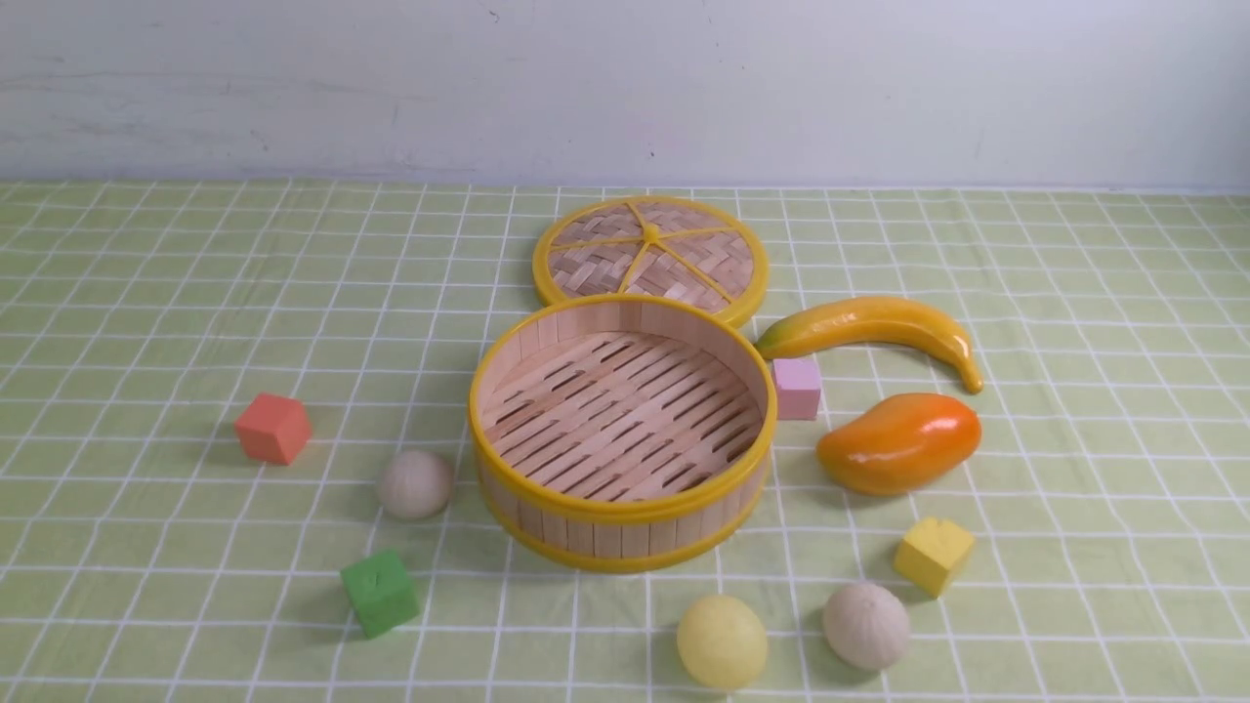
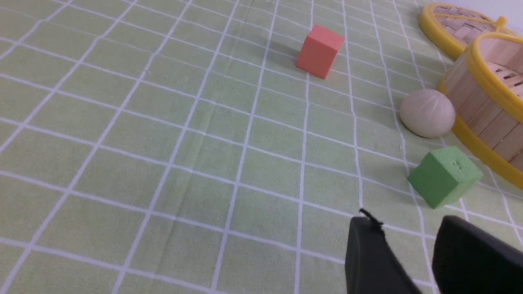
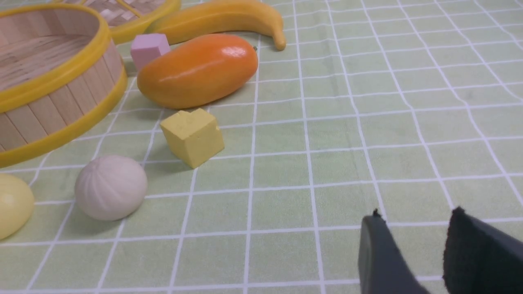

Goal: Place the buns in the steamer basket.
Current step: Use the right arm to grab a steamed stuffed bun

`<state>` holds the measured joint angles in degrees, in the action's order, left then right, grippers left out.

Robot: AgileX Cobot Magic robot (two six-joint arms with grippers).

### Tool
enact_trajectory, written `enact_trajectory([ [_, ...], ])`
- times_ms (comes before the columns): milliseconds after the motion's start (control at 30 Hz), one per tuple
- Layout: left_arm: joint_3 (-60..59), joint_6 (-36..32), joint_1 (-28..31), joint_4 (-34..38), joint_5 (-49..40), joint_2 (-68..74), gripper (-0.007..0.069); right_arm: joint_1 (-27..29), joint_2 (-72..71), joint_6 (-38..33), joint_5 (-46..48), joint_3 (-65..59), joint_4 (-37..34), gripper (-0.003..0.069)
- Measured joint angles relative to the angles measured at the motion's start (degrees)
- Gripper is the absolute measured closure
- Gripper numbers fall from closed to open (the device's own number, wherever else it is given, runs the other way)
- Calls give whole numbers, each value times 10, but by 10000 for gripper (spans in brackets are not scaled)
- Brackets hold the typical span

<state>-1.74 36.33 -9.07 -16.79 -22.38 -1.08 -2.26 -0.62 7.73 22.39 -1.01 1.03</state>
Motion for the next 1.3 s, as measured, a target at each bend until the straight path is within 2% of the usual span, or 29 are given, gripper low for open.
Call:
enact_trajectory([
  [200, 0, 0, 0, 0, 0, 0, 391, 0, 0, 0, -30, -4, 0, 418],
  [367, 0, 0, 0, 0, 0, 0, 391, 0, 0, 0, -133, -6, 0, 418],
  [433, 0, 0, 0, 0, 0, 0, 391, 0, 0, 0, -205, -6, -1, 418],
  [800, 0, 0, 0, 0, 0, 0, 391, 0, 0, 23, -404, -6, -1, 418],
  [933, 0, 0, 0, 0, 0, 0, 391, 0, 0, 23, -412, 3, -1, 418],
  [1100, 0, 0, 0, 0, 0, 0, 391, 0, 17, 23, -396, 88, -7, 418],
  [1267, 0, 0, 0, 0, 0, 0, 391, 0, 131, 24, -273, 285, -27, 418],
  [1300, 0, 0, 0, 0, 0, 0, 391, 0, 136, 24, -266, 293, -27, 418],
])
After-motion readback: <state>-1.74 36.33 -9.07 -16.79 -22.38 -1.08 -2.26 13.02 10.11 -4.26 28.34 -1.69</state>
